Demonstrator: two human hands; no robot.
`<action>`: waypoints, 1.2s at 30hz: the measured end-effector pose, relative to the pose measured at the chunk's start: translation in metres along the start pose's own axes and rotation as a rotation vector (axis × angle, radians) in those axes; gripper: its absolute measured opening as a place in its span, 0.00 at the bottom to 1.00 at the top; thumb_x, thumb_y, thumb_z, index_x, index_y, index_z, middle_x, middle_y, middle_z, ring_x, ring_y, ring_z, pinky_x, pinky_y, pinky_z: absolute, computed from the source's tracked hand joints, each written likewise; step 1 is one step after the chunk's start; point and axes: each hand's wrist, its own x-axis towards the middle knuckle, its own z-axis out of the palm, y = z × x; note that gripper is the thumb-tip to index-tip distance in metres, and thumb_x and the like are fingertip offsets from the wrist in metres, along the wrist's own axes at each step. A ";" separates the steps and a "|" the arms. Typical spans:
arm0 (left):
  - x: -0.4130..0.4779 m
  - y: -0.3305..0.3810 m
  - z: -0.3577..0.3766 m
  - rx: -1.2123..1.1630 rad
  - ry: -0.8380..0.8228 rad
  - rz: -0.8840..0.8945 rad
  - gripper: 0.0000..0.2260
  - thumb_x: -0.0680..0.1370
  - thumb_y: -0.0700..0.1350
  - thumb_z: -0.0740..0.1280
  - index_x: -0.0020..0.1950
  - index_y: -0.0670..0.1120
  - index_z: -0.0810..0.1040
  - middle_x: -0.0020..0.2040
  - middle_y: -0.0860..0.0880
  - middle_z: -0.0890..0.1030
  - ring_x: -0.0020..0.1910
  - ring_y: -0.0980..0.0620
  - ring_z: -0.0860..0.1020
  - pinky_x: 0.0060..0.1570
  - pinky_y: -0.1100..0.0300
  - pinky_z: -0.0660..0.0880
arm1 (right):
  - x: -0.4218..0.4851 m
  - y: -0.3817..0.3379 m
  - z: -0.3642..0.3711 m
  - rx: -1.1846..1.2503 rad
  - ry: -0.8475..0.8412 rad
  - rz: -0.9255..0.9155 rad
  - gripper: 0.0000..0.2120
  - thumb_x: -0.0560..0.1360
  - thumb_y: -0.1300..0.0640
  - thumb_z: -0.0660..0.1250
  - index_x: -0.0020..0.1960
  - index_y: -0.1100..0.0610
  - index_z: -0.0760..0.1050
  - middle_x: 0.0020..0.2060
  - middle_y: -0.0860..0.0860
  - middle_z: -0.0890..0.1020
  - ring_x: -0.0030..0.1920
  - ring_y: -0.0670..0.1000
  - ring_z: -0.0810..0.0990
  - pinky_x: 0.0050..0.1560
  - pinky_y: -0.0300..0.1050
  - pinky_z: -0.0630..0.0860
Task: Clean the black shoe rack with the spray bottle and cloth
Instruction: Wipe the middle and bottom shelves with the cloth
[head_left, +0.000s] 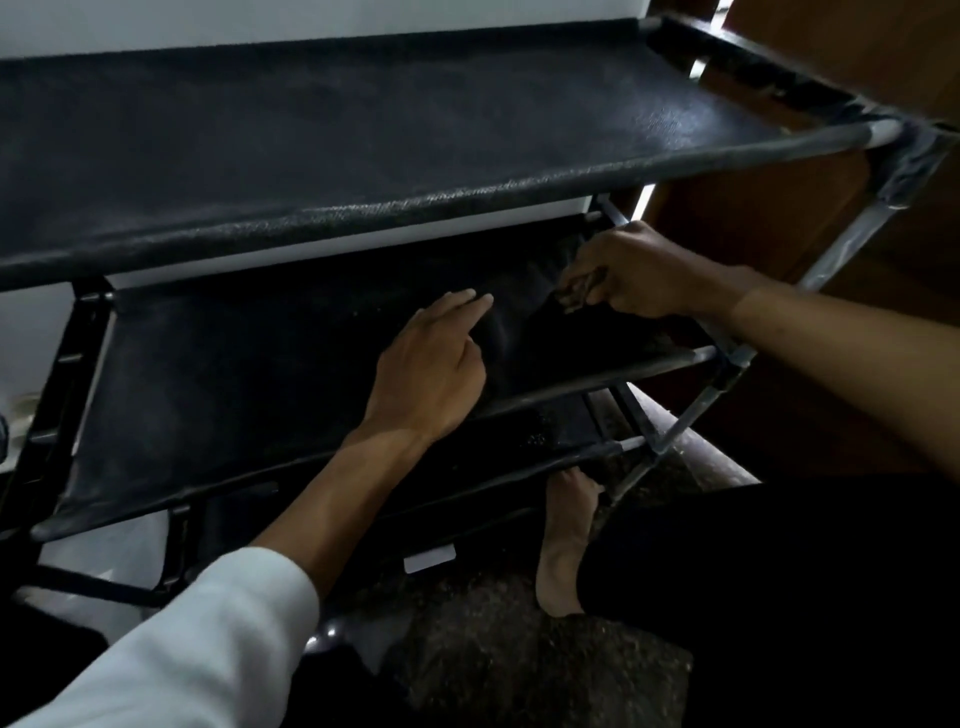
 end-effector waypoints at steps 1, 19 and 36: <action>-0.001 0.000 0.000 -0.004 -0.004 0.005 0.23 0.82 0.40 0.54 0.76 0.54 0.66 0.77 0.57 0.63 0.77 0.58 0.58 0.77 0.53 0.57 | 0.008 0.000 -0.001 -0.008 0.002 0.030 0.16 0.70 0.66 0.68 0.53 0.50 0.84 0.49 0.50 0.84 0.53 0.57 0.81 0.57 0.54 0.75; 0.001 -0.001 0.004 -0.031 -0.029 -0.039 0.23 0.81 0.41 0.54 0.76 0.54 0.65 0.78 0.57 0.62 0.77 0.56 0.58 0.76 0.52 0.58 | -0.024 -0.007 -0.011 0.262 -0.159 0.122 0.18 0.71 0.65 0.75 0.55 0.46 0.84 0.42 0.36 0.86 0.41 0.27 0.80 0.48 0.21 0.71; -0.027 -0.088 -0.094 0.204 0.223 -0.176 0.22 0.79 0.40 0.58 0.73 0.51 0.72 0.74 0.53 0.70 0.73 0.51 0.67 0.71 0.54 0.66 | 0.046 -0.148 0.022 0.128 -0.101 -0.377 0.16 0.74 0.58 0.74 0.61 0.55 0.82 0.58 0.56 0.78 0.55 0.53 0.79 0.57 0.37 0.72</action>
